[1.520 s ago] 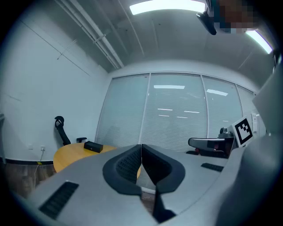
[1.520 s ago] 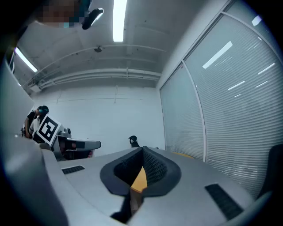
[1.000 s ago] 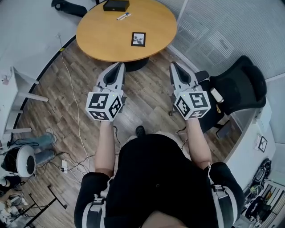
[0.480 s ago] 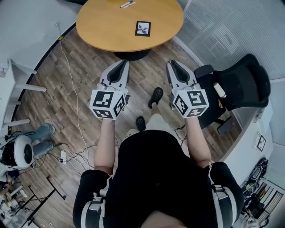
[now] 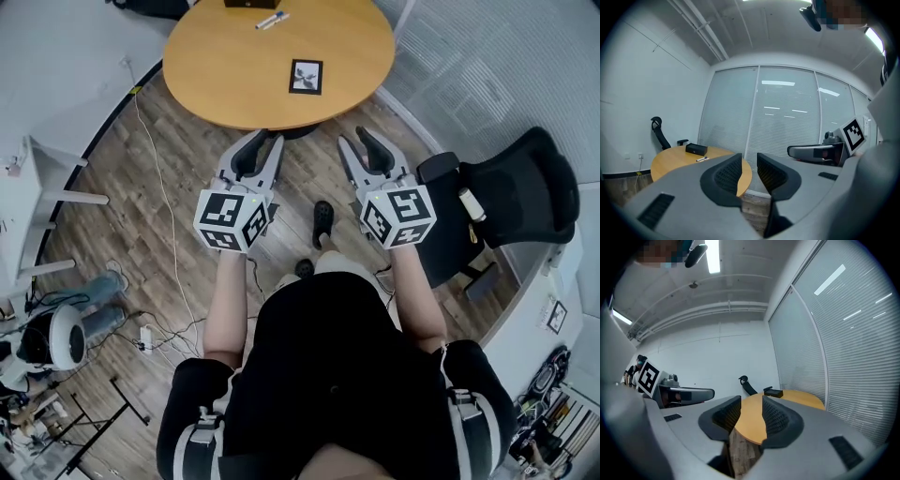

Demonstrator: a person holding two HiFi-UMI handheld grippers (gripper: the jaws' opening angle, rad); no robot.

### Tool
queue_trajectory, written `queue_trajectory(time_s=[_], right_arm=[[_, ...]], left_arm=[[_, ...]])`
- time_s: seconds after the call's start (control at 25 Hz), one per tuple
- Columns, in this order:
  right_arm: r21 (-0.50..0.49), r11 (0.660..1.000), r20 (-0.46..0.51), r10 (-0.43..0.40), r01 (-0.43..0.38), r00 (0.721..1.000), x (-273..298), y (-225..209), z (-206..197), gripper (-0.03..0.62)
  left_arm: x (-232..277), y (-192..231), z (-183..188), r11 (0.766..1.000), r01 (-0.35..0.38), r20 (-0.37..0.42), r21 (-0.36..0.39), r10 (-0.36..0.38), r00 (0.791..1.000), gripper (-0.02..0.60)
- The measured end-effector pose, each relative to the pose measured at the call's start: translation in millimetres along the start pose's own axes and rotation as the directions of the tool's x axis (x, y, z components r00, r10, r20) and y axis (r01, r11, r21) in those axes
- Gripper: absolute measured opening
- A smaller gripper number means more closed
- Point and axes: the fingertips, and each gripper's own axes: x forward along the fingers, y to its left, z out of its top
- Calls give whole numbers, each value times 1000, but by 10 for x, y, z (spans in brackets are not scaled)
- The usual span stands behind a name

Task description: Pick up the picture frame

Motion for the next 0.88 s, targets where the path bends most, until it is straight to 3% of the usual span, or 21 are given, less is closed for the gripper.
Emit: queue_trajectory(time_s=[0.36,0.88], right_arm=[[5,1000,45,26,-26,999,562,-678,440,189],[74,996,-61,49,-45,997,1311,-1528,39,204]], left_arm=[[828,177,391,999,-12,-6,38,12,1000,150],[1872,519,-65,998,-50,-143,-27,46,989,181]])
